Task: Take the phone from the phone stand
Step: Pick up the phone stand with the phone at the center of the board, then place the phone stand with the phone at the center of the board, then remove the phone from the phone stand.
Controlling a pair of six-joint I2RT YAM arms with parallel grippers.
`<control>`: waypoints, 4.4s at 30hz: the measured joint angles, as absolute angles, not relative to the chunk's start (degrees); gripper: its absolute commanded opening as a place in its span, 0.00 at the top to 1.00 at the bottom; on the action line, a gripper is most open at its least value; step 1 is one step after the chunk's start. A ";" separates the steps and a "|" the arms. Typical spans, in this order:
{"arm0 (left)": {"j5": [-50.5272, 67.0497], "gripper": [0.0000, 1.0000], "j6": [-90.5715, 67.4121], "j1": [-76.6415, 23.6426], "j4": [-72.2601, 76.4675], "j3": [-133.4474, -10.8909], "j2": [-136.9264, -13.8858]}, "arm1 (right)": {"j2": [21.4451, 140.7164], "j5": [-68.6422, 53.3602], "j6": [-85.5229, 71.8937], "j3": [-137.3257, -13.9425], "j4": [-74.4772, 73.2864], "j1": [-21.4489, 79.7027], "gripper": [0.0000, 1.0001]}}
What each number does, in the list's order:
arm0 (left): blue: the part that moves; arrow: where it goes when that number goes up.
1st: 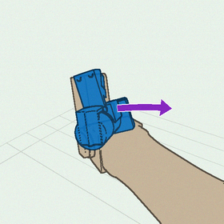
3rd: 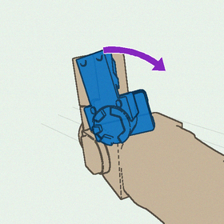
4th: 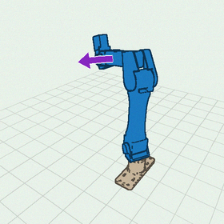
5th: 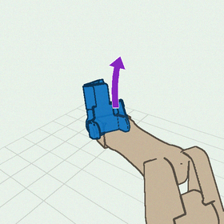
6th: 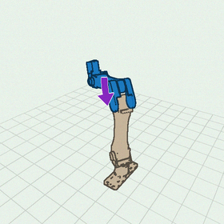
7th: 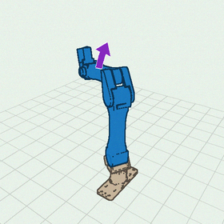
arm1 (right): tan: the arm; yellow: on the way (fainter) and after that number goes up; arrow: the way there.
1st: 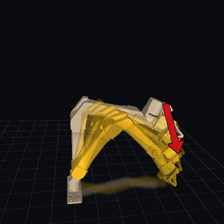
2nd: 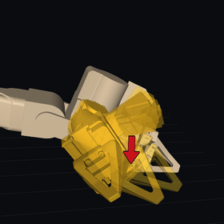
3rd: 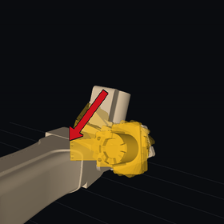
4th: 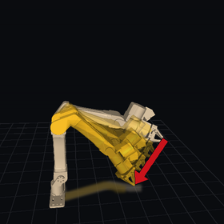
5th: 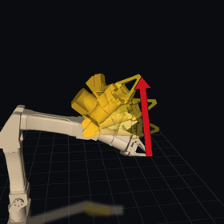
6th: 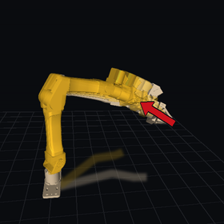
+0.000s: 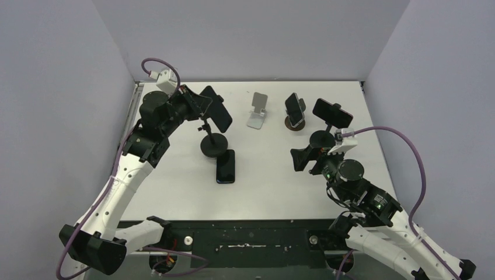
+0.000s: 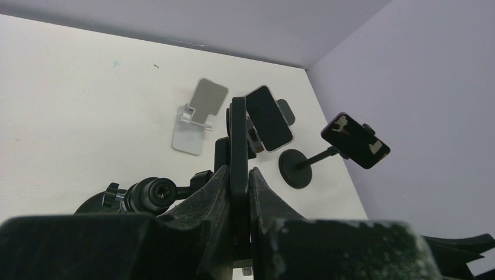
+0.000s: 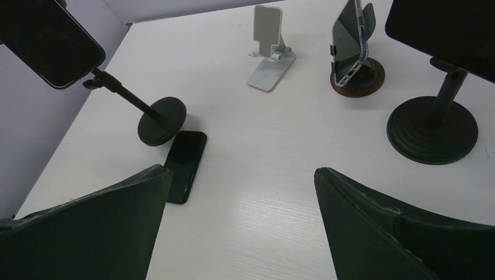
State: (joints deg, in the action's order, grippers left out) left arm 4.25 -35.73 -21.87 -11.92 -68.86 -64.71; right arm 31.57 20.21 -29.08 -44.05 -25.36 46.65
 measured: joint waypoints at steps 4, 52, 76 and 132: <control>7.57 1.00 -36.75 -22.68 -10.50 -68.84 -63.96 | 31.79 20.16 -27.53 -45.06 -26.33 46.65 0.00; 23.33 0.96 -38.35 -42.63 19.68 -54.02 -72.27 | 29.93 7.84 -18.81 -52.40 -31.44 46.65 0.00; 23.38 0.68 -38.28 -42.78 20.36 -53.69 -73.34 | 30.63 6.94 -18.81 -52.40 -33.12 46.65 0.00; 14.15 1.00 -41.15 -43.05 21.19 -49.87 -69.04 | 52.34 10.94 -22.04 -53.49 -26.22 57.89 0.00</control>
State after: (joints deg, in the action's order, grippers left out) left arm 14.15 -41.15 -43.05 21.19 -49.87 -69.04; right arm 52.34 10.94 -22.04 -53.49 -26.22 57.89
